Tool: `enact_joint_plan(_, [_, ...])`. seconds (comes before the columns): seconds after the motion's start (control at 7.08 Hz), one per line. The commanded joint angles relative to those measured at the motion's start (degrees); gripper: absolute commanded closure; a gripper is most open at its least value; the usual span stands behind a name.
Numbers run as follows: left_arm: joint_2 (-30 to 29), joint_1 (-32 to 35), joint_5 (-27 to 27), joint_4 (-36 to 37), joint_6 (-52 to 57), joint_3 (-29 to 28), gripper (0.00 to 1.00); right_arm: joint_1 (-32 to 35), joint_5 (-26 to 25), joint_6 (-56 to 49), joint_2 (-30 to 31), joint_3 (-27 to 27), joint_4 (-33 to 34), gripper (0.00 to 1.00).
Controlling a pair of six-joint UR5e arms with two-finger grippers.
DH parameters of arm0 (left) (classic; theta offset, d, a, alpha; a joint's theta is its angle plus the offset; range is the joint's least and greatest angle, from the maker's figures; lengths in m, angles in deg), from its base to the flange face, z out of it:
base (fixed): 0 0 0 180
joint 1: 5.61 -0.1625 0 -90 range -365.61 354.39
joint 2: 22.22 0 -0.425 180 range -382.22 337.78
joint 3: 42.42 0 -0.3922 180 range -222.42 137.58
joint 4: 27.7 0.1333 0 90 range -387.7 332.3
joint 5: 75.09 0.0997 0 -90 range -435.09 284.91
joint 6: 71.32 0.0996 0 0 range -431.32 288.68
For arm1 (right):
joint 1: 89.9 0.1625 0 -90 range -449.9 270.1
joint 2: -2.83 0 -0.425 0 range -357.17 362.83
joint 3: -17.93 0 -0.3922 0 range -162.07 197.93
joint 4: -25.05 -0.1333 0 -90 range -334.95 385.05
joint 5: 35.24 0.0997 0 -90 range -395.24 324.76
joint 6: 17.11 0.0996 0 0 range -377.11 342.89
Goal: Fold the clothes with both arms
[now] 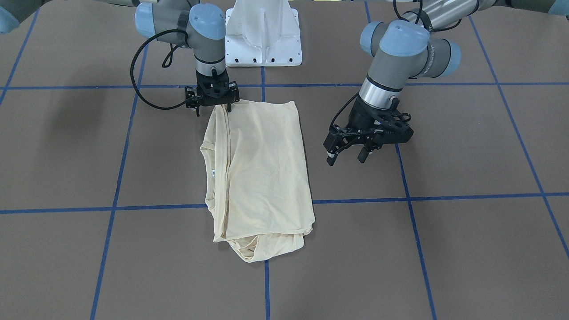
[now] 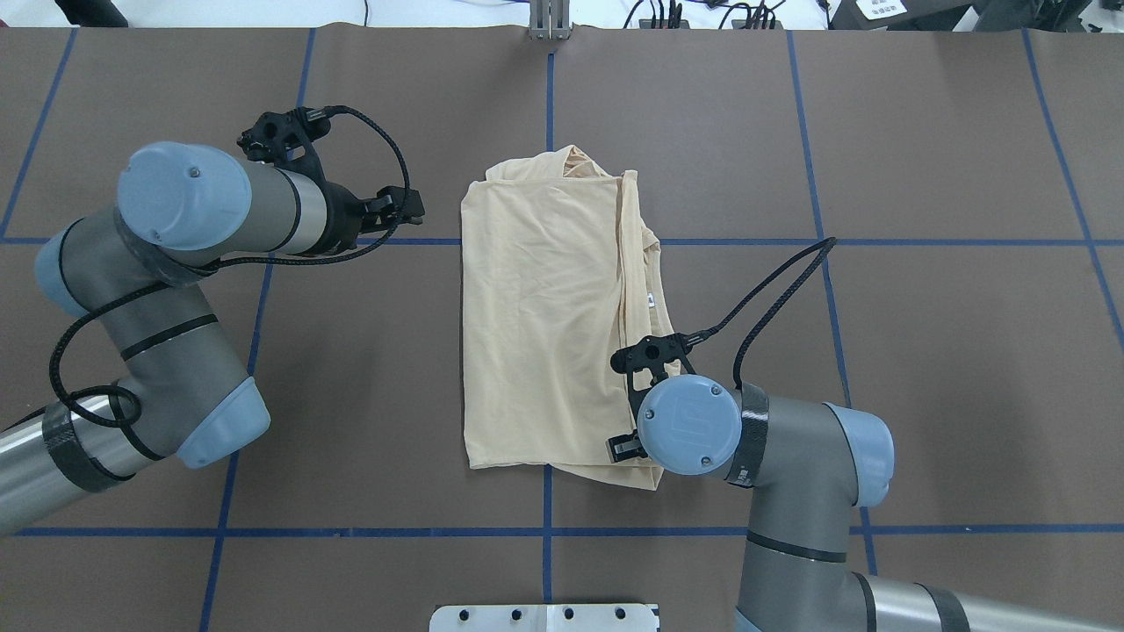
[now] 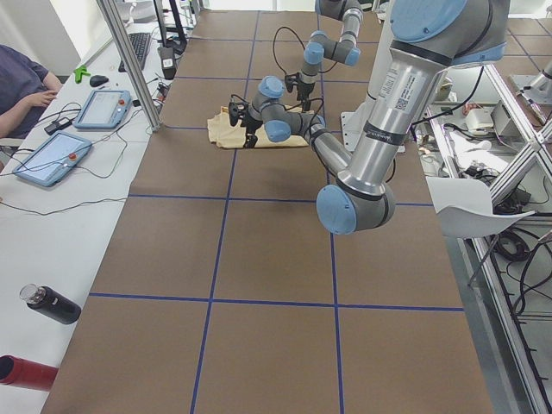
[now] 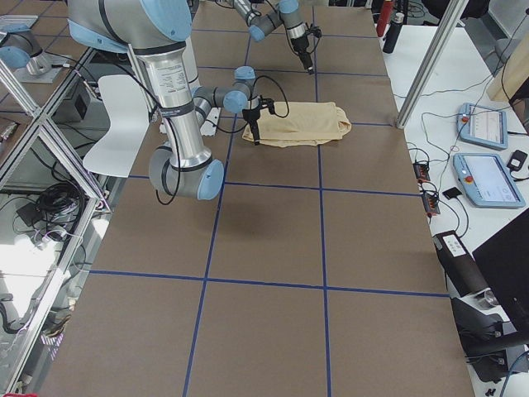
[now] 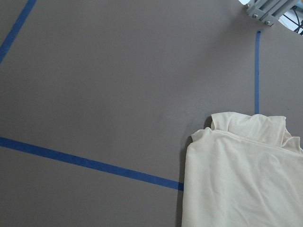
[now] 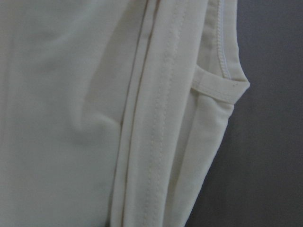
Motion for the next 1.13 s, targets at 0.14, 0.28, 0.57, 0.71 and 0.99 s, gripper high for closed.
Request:
enact_joint_plan(0.14, [-0.09, -0.2, -0.03, -0.07, -0.26, -0.24, 0.0, 1.07, 0.42, -0.59, 1.93, -0.55, 0.06, 0.0])
enact_joint_plan(0.28, [-0.09, -0.29, -0.03, -0.07, -0.35, -0.25, 0.0, 1.95, 1.55, -1.12, 2.89, -1.25, 0.23, 0.0])
enact_joint_plan(0.57, [-0.09, -0.29, -0.03, -0.07, -0.44, -0.25, 0.0, 2.22, 1.83, -1.39, 6.4, -4.14, 0.58, 0.0])
enact_joint_plan(0.71, [-0.09, -0.37, 0.06, -0.07, -0.44, -0.25, 0.0, 2.22, 1.83, -2.26, 7.72, -5.81, 1.37, 0.0])
enact_joint_plan(0.99, [-0.09, -0.38, 0.14, -0.07, -0.53, -0.25, 0.0, 2.83, 1.92, -2.44, 7.56, -6.79, 1.2, 0.0])
